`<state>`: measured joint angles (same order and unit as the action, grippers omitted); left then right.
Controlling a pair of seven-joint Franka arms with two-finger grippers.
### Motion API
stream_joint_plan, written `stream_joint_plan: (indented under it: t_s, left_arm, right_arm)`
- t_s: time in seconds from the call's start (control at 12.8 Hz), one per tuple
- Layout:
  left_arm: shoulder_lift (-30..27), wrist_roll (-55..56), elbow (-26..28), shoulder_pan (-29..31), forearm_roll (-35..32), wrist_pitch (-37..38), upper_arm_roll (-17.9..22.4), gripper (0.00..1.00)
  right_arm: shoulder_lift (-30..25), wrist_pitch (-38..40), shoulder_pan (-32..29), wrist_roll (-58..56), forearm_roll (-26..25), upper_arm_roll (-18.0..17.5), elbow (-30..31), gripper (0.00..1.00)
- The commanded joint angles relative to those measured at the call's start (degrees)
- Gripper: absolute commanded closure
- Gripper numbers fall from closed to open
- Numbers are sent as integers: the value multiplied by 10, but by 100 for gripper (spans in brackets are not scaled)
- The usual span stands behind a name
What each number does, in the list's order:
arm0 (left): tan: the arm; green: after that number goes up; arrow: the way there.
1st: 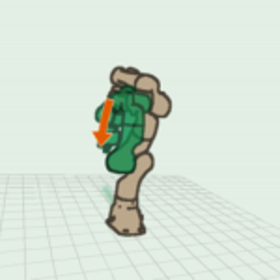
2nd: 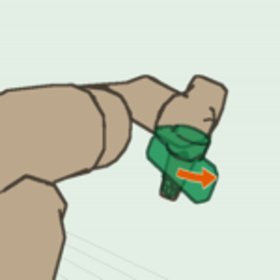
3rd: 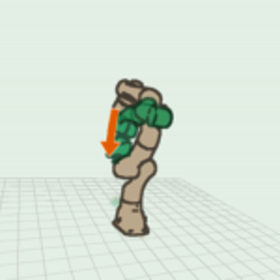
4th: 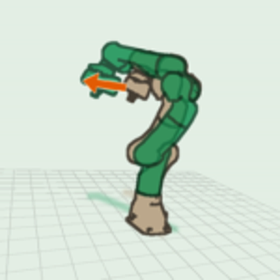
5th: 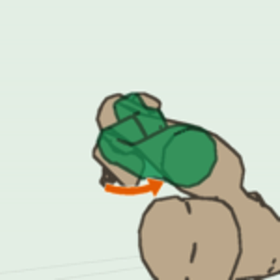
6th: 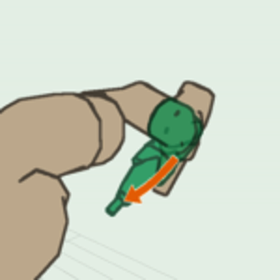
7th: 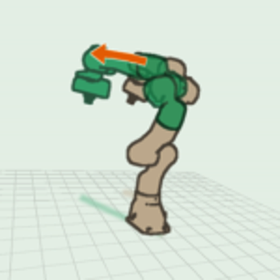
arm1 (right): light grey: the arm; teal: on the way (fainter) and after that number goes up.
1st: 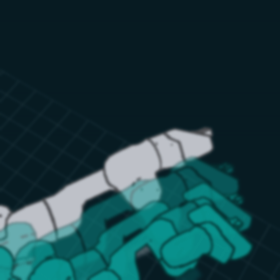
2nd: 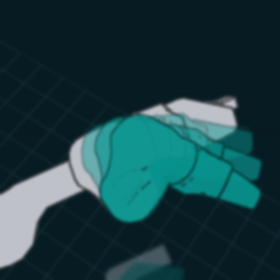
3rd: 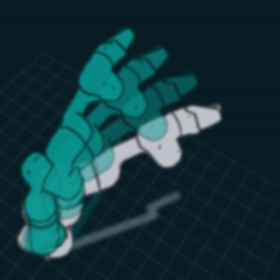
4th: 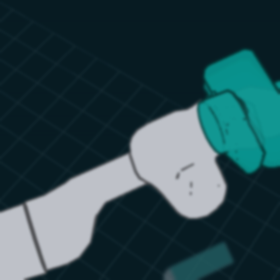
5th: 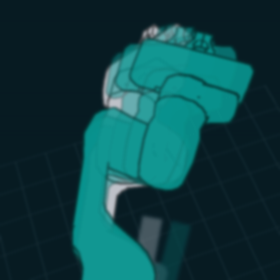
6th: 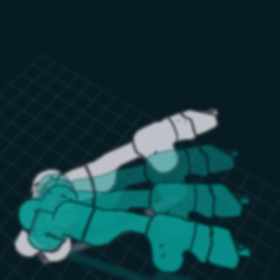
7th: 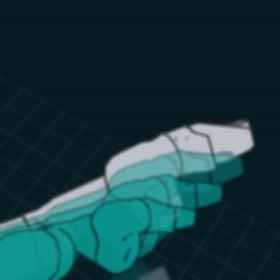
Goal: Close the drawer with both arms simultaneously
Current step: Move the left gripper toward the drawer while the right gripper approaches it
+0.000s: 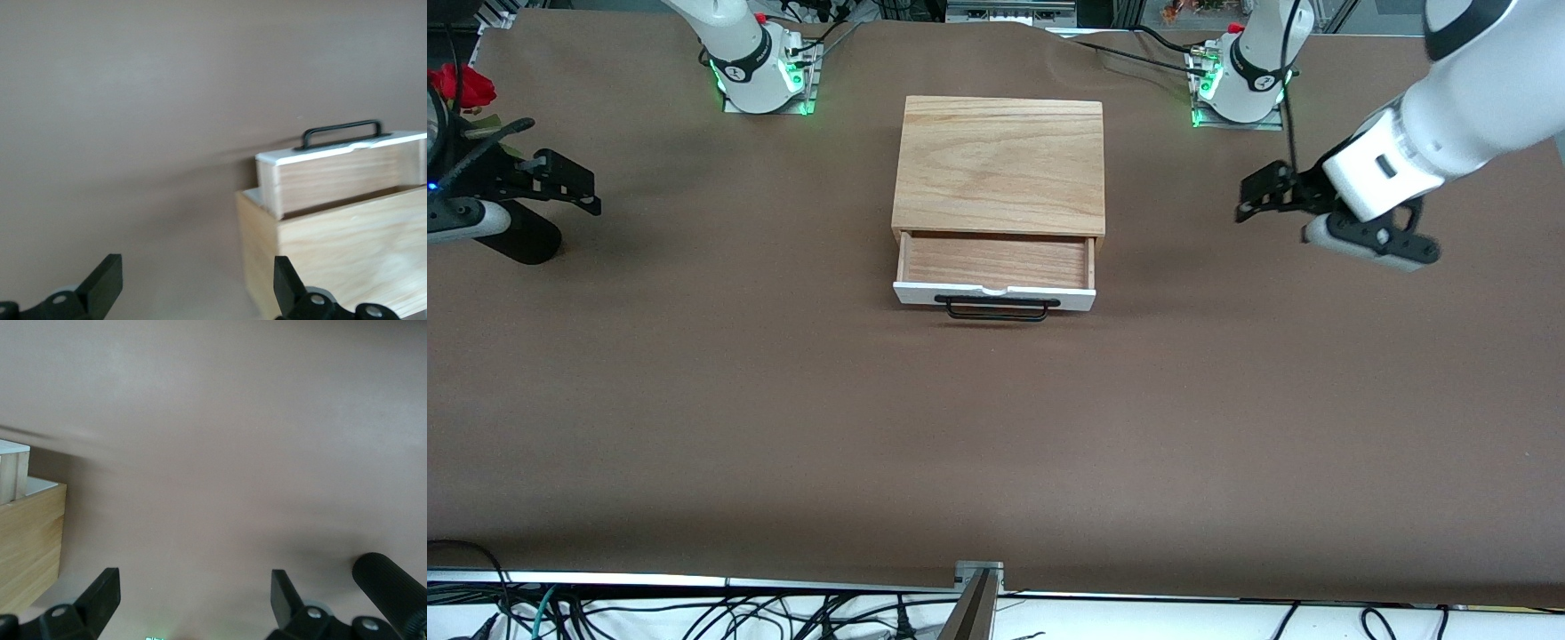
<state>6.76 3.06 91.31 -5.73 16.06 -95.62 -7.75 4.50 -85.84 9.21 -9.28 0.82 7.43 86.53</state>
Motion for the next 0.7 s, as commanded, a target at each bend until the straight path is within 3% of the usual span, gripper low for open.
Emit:
stream_joint_plan:
  t_s: [0.0, 0.16, 0.39, 0.63]
  left_arm:
    - [86, 14, -56, -30, 40, -46, 1, 0]
    - [128, 15, -56, -40, 100, -107, 0, 0]
    - [181, 14, -55, -71, 139, -183, -2, 0]
    - [221, 14, -49, -124, 158, -260, -2, 0]
  right_arm:
    - [37, -4, 11, -10, 8, -5, -7, 0]
    - [77, -19, 52, -3, 23, -6, -11, 0]
    - [157, -66, 96, 35, 155, -6, -17, 0]
    - [248, -93, 132, 85, 252, -6, -91, 0]
